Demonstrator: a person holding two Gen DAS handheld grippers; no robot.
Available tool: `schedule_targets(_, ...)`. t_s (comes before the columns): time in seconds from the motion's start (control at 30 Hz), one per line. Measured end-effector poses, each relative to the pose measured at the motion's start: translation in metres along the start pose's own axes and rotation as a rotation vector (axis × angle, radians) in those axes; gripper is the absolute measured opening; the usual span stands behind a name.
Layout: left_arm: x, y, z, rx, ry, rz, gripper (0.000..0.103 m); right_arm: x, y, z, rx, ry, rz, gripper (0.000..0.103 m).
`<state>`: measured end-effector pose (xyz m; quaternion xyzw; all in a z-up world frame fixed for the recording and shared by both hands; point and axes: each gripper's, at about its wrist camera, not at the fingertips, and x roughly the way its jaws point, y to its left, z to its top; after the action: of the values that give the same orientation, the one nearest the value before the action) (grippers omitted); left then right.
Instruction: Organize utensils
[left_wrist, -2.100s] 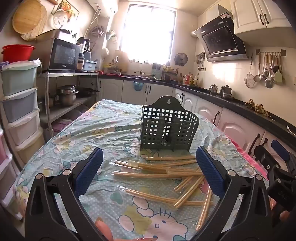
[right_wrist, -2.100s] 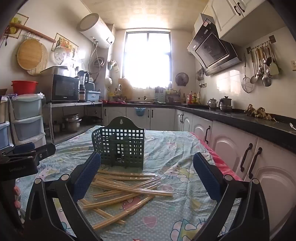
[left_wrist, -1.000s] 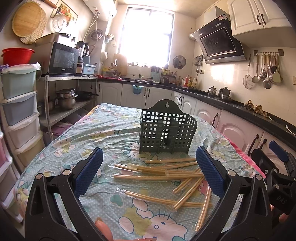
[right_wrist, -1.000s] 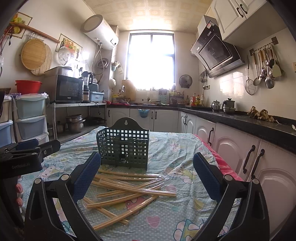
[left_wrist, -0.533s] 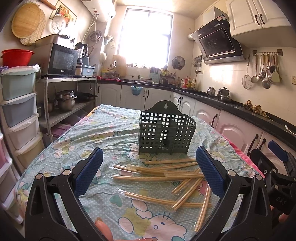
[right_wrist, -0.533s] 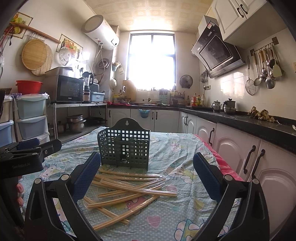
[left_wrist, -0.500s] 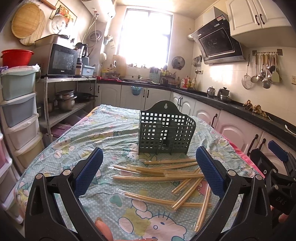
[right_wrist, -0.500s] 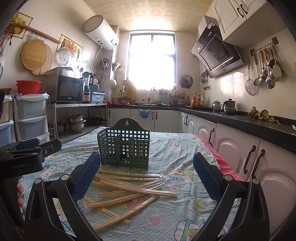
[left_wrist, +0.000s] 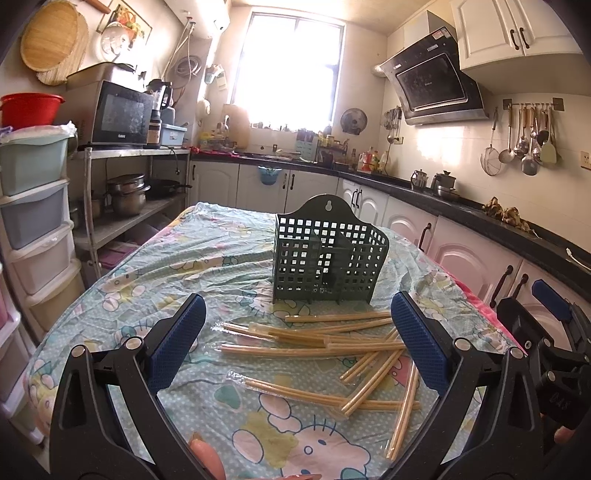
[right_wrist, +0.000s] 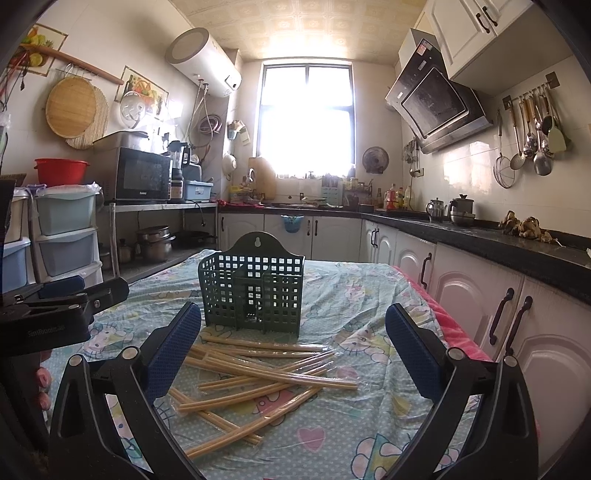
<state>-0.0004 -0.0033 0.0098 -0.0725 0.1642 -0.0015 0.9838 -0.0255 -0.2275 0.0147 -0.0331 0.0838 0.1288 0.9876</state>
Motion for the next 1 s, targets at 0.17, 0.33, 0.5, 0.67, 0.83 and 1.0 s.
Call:
schedule_targets(0.17,0.008,0.011,-0.001,-0.03,0.034,-0.006,0.093,0.003,0.001,-0.001,-0.013,0.02,0.033,0.097)
schedule_targets(0.33,0.013,0.022,-0.003,-0.058,0.06,-0.007,0.093,0.007,0.004,-0.001,-0.024,0.052,0.073,0.097)
schedule_targets(0.5,0.019,0.032,-0.002,-0.074,0.084,0.001,0.093,0.016,0.004,-0.001,-0.027,0.094,0.1,0.097)
schedule_targets(0.67,0.032,0.046,0.0,-0.105,0.135,0.02,0.093,0.029,-0.001,0.001,-0.017,0.144,0.088,0.097)
schedule_targets(0.83,0.051,0.06,0.003,-0.152,0.199,-0.021,0.093,0.047,-0.015,0.003,0.004,0.202,0.021,0.097)
schedule_targets(1.0,0.075,0.068,0.001,-0.2,0.287,-0.067,0.093,0.066,-0.033,-0.002,0.032,0.28,-0.074,0.097)
